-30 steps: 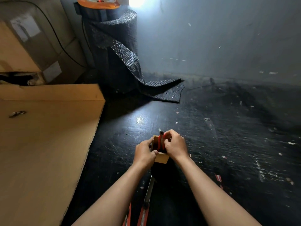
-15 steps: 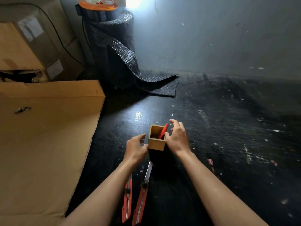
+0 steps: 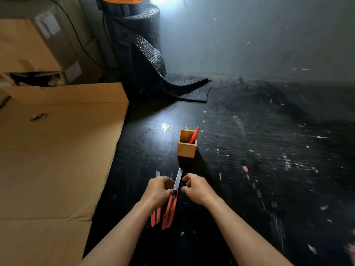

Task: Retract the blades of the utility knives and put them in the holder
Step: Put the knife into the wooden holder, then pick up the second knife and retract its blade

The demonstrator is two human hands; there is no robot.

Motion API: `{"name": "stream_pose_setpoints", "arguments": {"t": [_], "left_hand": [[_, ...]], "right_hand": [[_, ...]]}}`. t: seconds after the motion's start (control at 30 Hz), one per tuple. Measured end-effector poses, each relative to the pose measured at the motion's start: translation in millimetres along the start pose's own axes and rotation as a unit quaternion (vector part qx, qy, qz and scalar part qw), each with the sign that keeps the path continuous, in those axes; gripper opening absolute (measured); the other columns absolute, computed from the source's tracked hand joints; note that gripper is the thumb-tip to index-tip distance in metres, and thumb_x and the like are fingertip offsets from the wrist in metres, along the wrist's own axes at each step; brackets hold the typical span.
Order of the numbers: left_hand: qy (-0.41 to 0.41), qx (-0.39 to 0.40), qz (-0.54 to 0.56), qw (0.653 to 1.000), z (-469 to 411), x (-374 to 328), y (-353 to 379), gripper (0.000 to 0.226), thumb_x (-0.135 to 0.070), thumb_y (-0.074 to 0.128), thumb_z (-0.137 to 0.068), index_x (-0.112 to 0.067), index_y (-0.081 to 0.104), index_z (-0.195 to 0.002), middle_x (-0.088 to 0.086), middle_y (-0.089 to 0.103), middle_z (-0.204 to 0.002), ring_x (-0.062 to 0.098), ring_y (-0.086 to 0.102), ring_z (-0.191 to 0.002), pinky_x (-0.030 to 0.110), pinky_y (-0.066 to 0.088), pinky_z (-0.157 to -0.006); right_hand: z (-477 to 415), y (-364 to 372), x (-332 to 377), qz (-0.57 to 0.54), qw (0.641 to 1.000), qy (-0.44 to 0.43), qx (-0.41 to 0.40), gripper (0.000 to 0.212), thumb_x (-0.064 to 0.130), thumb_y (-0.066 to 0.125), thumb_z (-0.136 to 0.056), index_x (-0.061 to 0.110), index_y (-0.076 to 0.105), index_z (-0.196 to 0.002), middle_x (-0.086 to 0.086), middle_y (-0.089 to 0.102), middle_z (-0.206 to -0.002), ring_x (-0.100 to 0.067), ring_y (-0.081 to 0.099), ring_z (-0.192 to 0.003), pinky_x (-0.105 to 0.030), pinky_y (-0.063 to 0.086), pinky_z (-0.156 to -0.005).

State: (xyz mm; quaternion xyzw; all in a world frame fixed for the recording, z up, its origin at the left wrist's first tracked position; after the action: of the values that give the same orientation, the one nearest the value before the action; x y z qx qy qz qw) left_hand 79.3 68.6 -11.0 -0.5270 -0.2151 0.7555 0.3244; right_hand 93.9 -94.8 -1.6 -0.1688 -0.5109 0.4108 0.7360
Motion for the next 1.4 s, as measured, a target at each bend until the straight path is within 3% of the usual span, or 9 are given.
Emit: {"name": "stream_pose_setpoints", "arguments": {"t": [0.17,0.33,0.43,0.5,0.63,0.8,0.97,1.17,1.4], "left_hand": [[-0.016,0.023,-0.01,1.0,11,11,15,0.03,-0.011,0.074,-0.086,-0.017,0.078,-0.115,0.0,0.079,-0.106,0.013,0.073,-0.098,0.031,0.062,-0.089],[-0.046,0.029,-0.005,0.998,11,19,33,0.026,-0.008,0.07,-0.088,-0.014,0.078,-0.112,0.002,0.079,-0.103,0.014,0.074,-0.096,0.034,0.063,-0.088],[-0.049,0.006,-0.02,0.999,10,15,38,0.028,-0.003,0.068,-0.091,-0.01,0.074,-0.118,0.001,0.076,-0.101,0.012,0.07,-0.093,0.024,0.057,-0.082],[-0.059,-0.015,-0.028,0.998,11,13,40,0.026,-0.006,0.07,-0.091,-0.014,0.075,-0.115,-0.002,0.074,-0.099,0.011,0.069,-0.093,0.026,0.058,-0.082],[-0.075,-0.036,-0.042,0.996,9,10,37,0.023,-0.015,0.075,-0.088,-0.021,0.074,-0.11,-0.001,0.068,-0.109,0.014,0.068,-0.097,0.032,0.06,-0.084],[-0.097,-0.004,0.021,0.995,7,13,35,0.017,-0.02,0.077,-0.088,-0.025,0.069,-0.101,-0.006,0.071,-0.094,0.009,0.07,-0.089,0.036,0.063,-0.084],[-0.112,0.007,0.061,0.992,1,16,34,0.027,-0.004,0.075,-0.085,-0.022,0.069,-0.104,-0.003,0.072,-0.099,0.011,0.069,-0.094,0.034,0.062,-0.087],[-0.108,0.001,0.136,0.985,-2,12,34,0.036,-0.008,0.088,-0.074,-0.019,0.074,-0.105,-0.001,0.077,-0.096,0.011,0.074,-0.09,0.029,0.062,-0.082],[-0.082,-0.002,0.224,0.971,-3,-13,21,0.036,0.0,0.079,-0.082,-0.022,0.073,-0.11,-0.003,0.078,-0.1,0.012,0.075,-0.097,0.032,0.064,-0.083]], "right_hand": [[12,34,-13,0.03,0.998,0.014,0.055,0.028,0.026,0.069,-0.09,0.02,0.067,-0.117,-0.002,0.07,-0.109,-0.021,0.069,-0.097,-0.044,0.059,-0.088],[20,60,-22,0.017,0.995,0.027,0.091,0.03,0.021,0.067,-0.093,0.019,0.066,-0.124,-0.003,0.07,-0.113,-0.015,0.066,-0.089,-0.031,0.058,-0.078],[23,66,-24,-0.014,0.996,0.033,0.087,0.034,0.018,0.065,-0.095,0.019,0.063,-0.129,-0.003,0.069,-0.118,-0.016,0.067,-0.097,-0.033,0.057,-0.083],[24,69,-26,-0.033,0.996,0.039,0.077,0.036,0.02,0.065,-0.094,0.02,0.062,-0.13,-0.002,0.07,-0.116,-0.016,0.067,-0.1,-0.037,0.058,-0.09],[25,69,-29,-0.065,0.995,0.051,0.057,0.038,0.023,0.065,-0.095,0.021,0.06,-0.132,0.003,0.067,-0.11,-0.008,0.066,-0.09,-0.033,0.058,-0.083],[18,64,-30,-0.104,0.992,0.059,0.039,0.029,0.021,0.062,-0.098,0.02,0.063,-0.126,0.003,0.067,-0.111,-0.009,0.067,-0.092,-0.033,0.06,-0.086],[12,61,-32,-0.158,0.985,0.069,0.012,0.015,0.017,0.059,-0.1,0.023,0.068,-0.11,0.002,0.071,-0.094,-0.013,0.072,-0.082,-0.03,0.062,-0.073],[8,55,-41,-0.244,0.967,0.075,-0.014,0.015,0.014,0.068,-0.095,0.026,0.068,-0.103,0.0,0.075,-0.093,-0.01,0.076,-0.082,-0.036,0.065,-0.077],[8,18,-37,-0.324,0.944,0.053,-0.036,0.019,0.007,0.071,-0.091,0.021,0.067,-0.104,-0.006,0.077,-0.097,-0.017,0.078,-0.085,-0.042,0.066,-0.076]]}}
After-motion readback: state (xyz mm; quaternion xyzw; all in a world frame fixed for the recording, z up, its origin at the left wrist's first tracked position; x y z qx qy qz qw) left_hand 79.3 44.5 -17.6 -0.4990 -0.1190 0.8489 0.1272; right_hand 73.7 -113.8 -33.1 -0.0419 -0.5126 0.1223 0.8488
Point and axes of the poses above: each hand's wrist, its own z-axis away from the middle knuckle, its own y-axis out of the palm, x = y × z, the point moved 7 cm from there along -z, towards the middle knuckle
